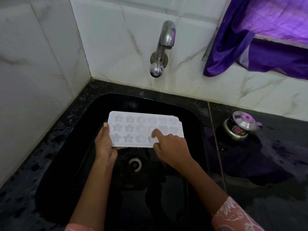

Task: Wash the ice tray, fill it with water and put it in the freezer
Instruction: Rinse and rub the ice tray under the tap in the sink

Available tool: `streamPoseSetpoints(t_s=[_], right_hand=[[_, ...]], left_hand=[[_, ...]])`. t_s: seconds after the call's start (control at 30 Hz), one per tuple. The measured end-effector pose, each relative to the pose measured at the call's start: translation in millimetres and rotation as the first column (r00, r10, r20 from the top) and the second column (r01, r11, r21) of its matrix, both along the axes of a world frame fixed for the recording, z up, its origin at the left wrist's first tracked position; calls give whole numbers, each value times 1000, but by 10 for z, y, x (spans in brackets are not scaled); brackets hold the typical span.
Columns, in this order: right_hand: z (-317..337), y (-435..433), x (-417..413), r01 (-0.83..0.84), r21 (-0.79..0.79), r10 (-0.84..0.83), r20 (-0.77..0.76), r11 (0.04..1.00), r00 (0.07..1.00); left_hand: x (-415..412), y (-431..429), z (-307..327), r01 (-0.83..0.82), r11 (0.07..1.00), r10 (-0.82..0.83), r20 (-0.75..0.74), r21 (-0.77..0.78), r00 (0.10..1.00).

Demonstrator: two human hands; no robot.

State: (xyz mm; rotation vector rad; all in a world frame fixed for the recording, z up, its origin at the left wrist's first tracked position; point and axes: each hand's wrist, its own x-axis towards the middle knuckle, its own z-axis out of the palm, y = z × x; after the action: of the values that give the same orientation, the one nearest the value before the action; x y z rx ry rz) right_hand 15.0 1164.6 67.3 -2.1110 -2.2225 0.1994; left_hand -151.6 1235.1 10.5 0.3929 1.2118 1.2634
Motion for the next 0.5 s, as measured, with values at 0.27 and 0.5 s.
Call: streamPoseSetpoints(t_s=[0.27,0.5], right_hand=[[27,20,-168,-112,-15,112,-12,994,994],[15,61,-165,-125,-28,124,-23,992,992]], left_hand=[[37,-21,21,2,1000,-2,13,4,1000],[37,-24,24,-6,1000,6,18,3,1000]])
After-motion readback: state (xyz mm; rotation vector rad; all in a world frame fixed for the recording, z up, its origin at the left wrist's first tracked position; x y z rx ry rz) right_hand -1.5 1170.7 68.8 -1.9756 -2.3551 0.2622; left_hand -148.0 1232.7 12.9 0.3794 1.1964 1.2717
